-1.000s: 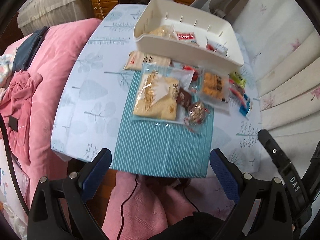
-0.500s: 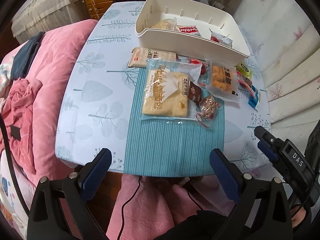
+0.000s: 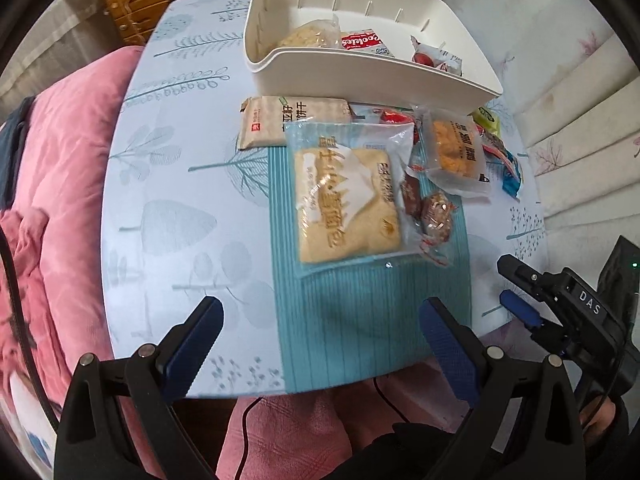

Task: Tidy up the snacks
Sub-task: 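Grasp the printed bread bag with the left tool while the right tool grasps yellow puffs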

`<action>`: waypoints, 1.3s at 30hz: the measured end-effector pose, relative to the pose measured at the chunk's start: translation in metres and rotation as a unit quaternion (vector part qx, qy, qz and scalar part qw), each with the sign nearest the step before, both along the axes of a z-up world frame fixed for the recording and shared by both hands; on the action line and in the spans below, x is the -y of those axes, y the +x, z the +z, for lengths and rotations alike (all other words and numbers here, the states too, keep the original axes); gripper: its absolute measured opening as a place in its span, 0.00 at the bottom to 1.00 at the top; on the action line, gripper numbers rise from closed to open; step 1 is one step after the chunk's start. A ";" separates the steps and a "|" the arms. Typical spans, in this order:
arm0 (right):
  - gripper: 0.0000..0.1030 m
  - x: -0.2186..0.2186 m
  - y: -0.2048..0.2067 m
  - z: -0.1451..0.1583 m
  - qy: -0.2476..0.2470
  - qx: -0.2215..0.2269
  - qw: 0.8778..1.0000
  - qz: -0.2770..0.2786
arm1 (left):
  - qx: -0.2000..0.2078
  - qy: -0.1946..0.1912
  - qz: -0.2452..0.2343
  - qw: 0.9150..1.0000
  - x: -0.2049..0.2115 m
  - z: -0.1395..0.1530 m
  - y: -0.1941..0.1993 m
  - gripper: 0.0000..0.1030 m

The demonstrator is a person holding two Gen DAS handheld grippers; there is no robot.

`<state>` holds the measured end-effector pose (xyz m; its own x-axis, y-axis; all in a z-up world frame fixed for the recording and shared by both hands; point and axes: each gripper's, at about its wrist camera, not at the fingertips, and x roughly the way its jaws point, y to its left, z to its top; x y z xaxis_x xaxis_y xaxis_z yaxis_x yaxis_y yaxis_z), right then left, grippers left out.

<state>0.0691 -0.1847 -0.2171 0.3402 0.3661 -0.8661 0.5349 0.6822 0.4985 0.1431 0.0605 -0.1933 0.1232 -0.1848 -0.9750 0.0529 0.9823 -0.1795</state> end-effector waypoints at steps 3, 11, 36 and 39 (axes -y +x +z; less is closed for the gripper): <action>0.69 -0.011 0.000 -0.005 0.003 -0.009 0.999 -0.034 | 0.001 -0.013 -0.027 1.000 -0.012 -0.006 0.015 0.95; 0.69 -0.046 0.000 -0.013 -0.005 -0.016 0.997 -0.075 | -0.012 -0.033 -0.090 0.995 -0.020 -0.020 0.045 0.95; 0.69 -0.044 0.051 -0.035 -0.057 -0.074 0.995 0.019 | -0.066 0.003 -0.102 0.993 0.035 -0.078 0.099 0.95; 0.69 -0.039 0.062 -0.036 -0.060 -0.074 0.994 0.043 | -0.074 0.009 -0.094 0.993 0.040 -0.083 0.104 0.95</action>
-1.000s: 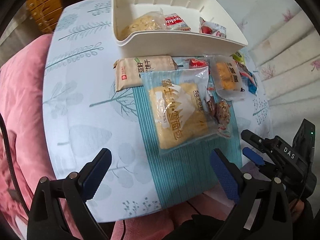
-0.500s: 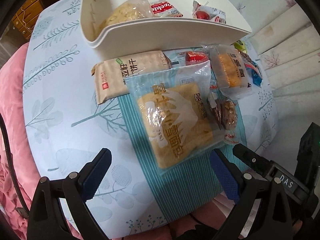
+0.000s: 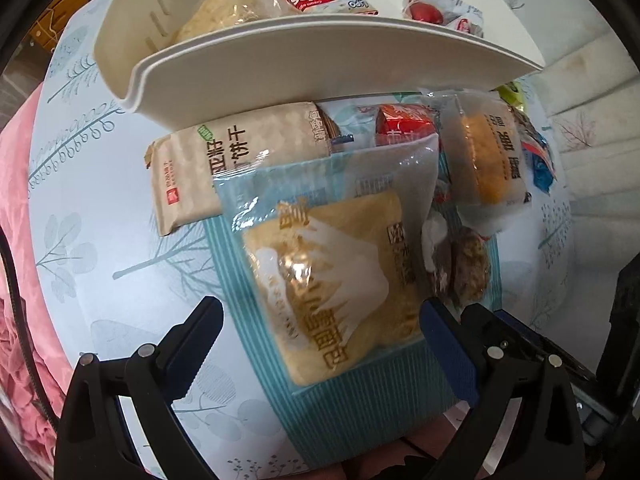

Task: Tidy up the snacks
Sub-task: 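Grasp the printed bread bag with the left tool while the right tool grasps yellow puffs, then lift the bread bag with the left tool while the right tool lifts the clear nut bag toward the tray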

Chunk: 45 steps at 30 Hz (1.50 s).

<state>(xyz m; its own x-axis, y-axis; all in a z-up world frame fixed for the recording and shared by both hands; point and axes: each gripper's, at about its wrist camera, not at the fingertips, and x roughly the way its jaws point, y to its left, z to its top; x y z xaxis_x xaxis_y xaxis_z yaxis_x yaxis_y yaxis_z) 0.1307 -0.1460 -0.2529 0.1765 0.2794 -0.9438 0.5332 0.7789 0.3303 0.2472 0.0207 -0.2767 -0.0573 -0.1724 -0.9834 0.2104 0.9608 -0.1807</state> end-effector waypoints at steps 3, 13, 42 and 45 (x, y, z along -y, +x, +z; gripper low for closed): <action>0.68 0.003 0.010 -0.001 0.002 0.000 1.000 0.021 | -0.006 0.002 0.011 1.000 0.004 -0.004 0.004 0.95; 0.67 0.017 0.035 -0.006 0.005 -0.012 0.998 0.068 | -0.035 0.031 0.045 0.998 0.017 -0.026 0.027 0.95; 0.54 0.000 0.086 -0.014 -0.043 -0.035 0.983 0.177 | -0.091 0.063 0.105 0.988 0.025 -0.058 0.039 0.96; 0.53 0.008 0.071 -0.010 -0.037 -0.034 0.985 0.163 | -0.094 0.055 0.112 0.988 0.020 -0.053 0.033 0.92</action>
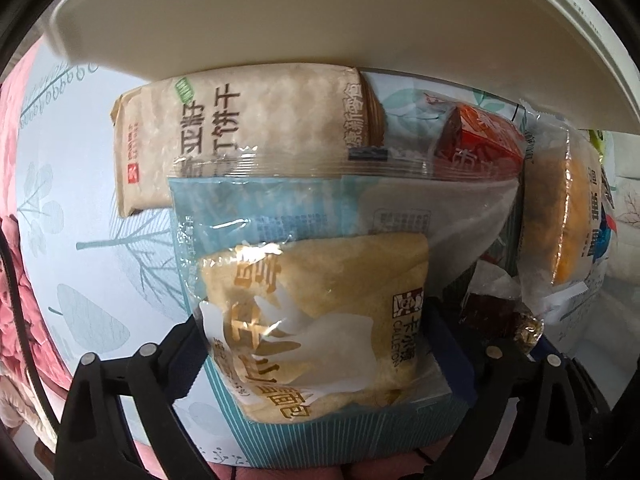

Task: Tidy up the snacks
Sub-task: 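Lift the bread bag with the left tool while the right tool lifts the clear nut bag toward the tray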

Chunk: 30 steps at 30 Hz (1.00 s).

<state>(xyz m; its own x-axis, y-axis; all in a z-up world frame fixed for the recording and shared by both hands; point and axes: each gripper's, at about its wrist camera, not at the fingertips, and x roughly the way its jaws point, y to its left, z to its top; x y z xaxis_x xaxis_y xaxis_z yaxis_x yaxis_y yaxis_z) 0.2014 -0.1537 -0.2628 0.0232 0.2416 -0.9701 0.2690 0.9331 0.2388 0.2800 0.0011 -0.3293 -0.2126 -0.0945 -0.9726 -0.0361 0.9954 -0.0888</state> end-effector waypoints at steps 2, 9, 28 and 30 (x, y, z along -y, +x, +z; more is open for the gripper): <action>0.53 -0.001 -0.003 0.000 -0.001 -0.003 1.000 -0.003 | -0.005 -0.005 0.006 1.000 -0.004 0.001 -0.003 0.91; 0.52 -0.010 -0.021 -0.001 0.009 0.001 1.000 -0.020 | -0.025 -0.006 0.017 1.000 -0.022 -0.002 -0.016 0.89; 0.52 -0.102 -0.064 0.035 0.015 0.082 0.996 0.002 | 0.040 -0.022 -0.012 0.999 -0.080 0.059 -0.045 0.89; 0.52 -0.111 -0.062 0.042 0.015 0.096 0.995 0.013 | 0.053 -0.021 -0.013 0.998 -0.085 0.069 -0.046 0.89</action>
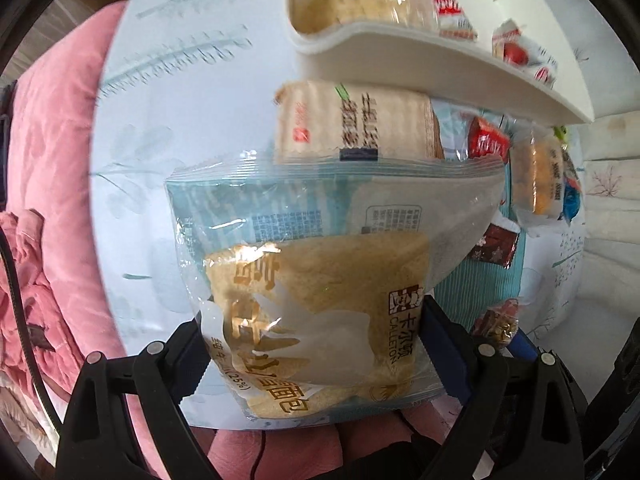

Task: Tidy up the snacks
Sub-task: 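Lift the bread bag with the left tool while the right tool lifts the clear nut bag toward the tray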

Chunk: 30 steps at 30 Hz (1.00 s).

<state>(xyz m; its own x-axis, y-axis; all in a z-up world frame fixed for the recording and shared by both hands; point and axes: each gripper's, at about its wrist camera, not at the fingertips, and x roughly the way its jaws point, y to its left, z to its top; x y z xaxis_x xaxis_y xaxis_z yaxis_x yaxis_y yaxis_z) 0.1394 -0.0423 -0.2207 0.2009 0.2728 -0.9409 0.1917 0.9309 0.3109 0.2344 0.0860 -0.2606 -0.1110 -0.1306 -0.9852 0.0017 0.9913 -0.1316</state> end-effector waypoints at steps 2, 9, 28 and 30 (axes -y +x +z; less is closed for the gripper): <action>0.52 -0.007 0.004 0.007 0.000 0.014 1.000 0.011 | 0.015 0.002 0.000 1.000 -0.006 0.011 0.000 0.89; 0.52 -0.021 0.023 0.029 0.001 0.062 0.997 0.039 | 0.056 0.002 0.002 0.998 -0.017 0.047 0.023 0.89; 0.52 -0.016 0.095 0.082 0.000 0.144 0.988 0.050 | 0.143 0.010 -0.011 0.990 -0.044 0.120 0.140 0.89; 0.52 -0.014 0.108 0.082 0.006 0.148 0.988 0.049 | 0.149 0.009 -0.016 0.989 -0.037 0.122 0.153 0.89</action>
